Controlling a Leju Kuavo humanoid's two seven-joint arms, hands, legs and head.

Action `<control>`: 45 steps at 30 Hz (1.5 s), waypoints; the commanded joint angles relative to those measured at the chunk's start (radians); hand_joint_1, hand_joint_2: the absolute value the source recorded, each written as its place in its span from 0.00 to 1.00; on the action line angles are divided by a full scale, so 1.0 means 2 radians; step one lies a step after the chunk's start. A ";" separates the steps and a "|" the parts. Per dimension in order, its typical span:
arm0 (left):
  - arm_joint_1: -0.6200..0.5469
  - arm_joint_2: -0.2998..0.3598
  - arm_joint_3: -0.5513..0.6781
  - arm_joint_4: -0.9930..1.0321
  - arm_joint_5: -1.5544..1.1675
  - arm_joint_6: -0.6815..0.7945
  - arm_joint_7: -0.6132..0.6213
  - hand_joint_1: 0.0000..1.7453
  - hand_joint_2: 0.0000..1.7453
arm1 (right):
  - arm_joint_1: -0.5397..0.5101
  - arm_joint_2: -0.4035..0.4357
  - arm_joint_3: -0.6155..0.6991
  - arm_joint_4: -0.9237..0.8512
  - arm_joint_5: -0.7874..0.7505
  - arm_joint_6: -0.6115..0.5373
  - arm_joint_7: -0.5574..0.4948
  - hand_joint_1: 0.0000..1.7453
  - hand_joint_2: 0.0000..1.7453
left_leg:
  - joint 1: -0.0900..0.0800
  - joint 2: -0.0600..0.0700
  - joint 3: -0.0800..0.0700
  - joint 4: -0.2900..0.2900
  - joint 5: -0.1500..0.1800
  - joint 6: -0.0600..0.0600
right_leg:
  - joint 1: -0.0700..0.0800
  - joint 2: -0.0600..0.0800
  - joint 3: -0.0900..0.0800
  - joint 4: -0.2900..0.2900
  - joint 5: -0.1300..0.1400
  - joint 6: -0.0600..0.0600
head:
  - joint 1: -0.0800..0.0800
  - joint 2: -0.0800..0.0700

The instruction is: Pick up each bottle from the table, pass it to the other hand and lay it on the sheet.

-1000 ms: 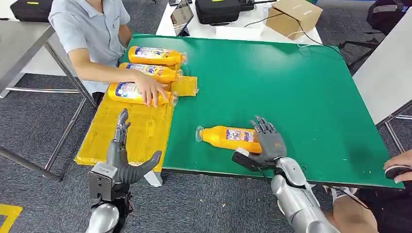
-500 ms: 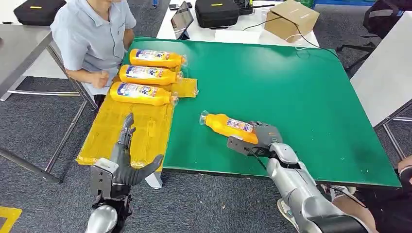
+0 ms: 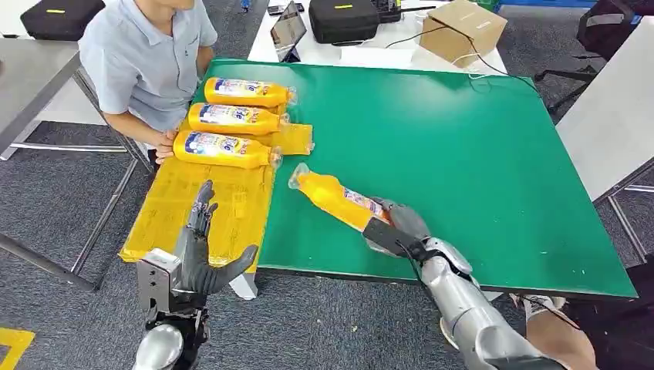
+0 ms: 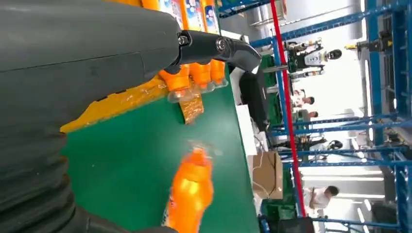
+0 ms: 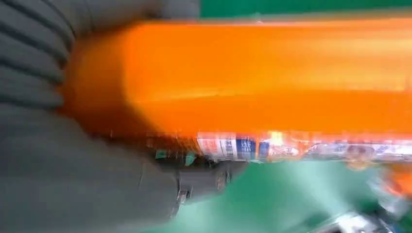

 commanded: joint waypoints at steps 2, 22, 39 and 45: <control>0.003 -0.008 -0.011 0.042 0.022 0.007 -0.004 0.00 1.00 | 0.085 0.039 0.001 -0.223 -0.101 -0.005 -0.004 1.00 1.00 | 0.000 0.000 -0.001 0.000 0.000 0.000 | 0.000 0.000 -0.001 0.000 0.000 0.000 | 0.000 0.000; -0.001 0.001 -0.048 0.051 0.063 -0.107 -0.029 0.00 1.00 | 0.065 0.061 0.129 -0.207 -0.136 0.033 -0.009 1.00 1.00 | 0.000 0.000 -0.003 0.000 0.000 0.000 | 0.000 0.000 -0.003 0.000 0.000 0.000 | 0.000 0.000; -0.024 -0.016 -0.050 0.046 0.110 -0.096 -0.025 0.00 1.00 | 0.093 0.070 0.209 -0.218 -0.123 0.026 -0.022 1.00 1.00 | 0.000 -0.001 -0.003 0.000 0.000 0.000 | 0.000 -0.001 -0.002 0.000 -0.001 -0.001 | 0.000 0.000; -0.037 -0.010 -0.054 0.068 0.120 -0.108 -0.017 0.00 1.00 | 0.065 0.074 0.232 -0.180 -0.110 0.033 -0.027 1.00 1.00 | 0.000 0.000 -0.003 -0.001 0.000 0.000 | 0.000 -0.001 -0.002 -0.001 0.000 -0.001 | 0.000 0.000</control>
